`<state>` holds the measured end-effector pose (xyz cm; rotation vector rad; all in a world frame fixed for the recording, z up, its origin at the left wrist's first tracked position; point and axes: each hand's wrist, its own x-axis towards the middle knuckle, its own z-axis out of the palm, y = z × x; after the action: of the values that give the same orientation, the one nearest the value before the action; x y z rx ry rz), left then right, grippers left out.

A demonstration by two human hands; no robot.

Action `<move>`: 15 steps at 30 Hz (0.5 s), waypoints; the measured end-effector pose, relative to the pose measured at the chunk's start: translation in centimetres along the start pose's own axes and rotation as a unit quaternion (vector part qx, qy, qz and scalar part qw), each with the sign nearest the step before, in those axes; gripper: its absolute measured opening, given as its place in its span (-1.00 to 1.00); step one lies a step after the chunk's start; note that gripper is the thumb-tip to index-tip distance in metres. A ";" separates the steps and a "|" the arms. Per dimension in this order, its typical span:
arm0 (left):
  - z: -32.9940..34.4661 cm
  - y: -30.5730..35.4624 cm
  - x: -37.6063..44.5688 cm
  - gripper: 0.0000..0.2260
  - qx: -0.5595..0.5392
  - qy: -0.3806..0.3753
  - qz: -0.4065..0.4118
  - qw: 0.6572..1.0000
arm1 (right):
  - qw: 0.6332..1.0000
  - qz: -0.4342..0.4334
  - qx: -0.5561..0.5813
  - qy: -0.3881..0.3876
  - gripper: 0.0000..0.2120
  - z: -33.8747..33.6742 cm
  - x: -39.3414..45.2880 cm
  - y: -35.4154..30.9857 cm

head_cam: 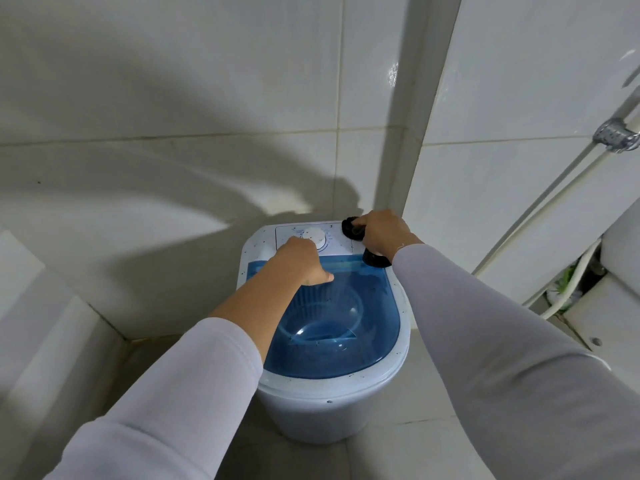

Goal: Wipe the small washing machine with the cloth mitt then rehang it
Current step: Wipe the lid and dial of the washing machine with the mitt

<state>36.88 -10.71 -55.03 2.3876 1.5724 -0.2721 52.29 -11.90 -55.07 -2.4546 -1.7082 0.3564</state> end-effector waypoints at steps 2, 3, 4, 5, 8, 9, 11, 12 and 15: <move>0.1 0.2 -0.1 -0.39 -0.001 0.001 -0.001 1.000 | 1.000 -0.011 -0.014 -0.003 -0.51 0.0 -0.5 0.5; 0.2 0.2 -0.2 -0.40 -0.001 0.001 -0.002 1.000 | 1.000 -0.015 -0.018 -0.005 -0.52 -0.1 -0.8 0.7; 0.2 0.3 -0.2 -0.41 -0.001 0.002 -0.002 1.000 | 1.000 -0.020 -0.022 -0.007 -0.52 -0.1 -1.2 1.0; 0.3 0.3 -0.3 -0.42 -0.002 0.002 -0.003 1.000 | 0.999 -0.026 -0.024 -0.011 -0.52 -0.2 -1.5 1.3; 0.3 0.3 -0.5 -0.44 -0.006 0.006 -0.005 1.000 | 0.999 -0.040 -0.012 -0.022 -0.51 -0.2 -2.1 2.2; 0.2 0.4 -0.6 -0.44 -0.008 0.007 -0.004 1.000 | 0.999 -0.044 -0.009 -0.022 -0.51 -0.2 -2.3 2.4; 0.2 0.3 -0.7 -0.45 -0.013 0.008 -0.002 1.000 | 0.999 -0.049 -0.009 -0.019 -0.51 -0.1 -2.6 2.9; 0.2 0.3 -0.7 -0.45 -0.016 0.008 0.000 1.000 | 0.998 -0.051 -0.010 -0.017 -0.50 0.0 -2.8 3.2; 0.2 0.2 -0.8 -0.46 -0.019 0.010 0.003 1.000 | 0.999 -0.044 -0.009 -0.024 -0.50 -0.1 -3.3 4.0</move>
<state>36.77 -11.56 -54.97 2.3725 1.5655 -0.2152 54.88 -16.40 -55.56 -2.3925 -1.8388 0.3962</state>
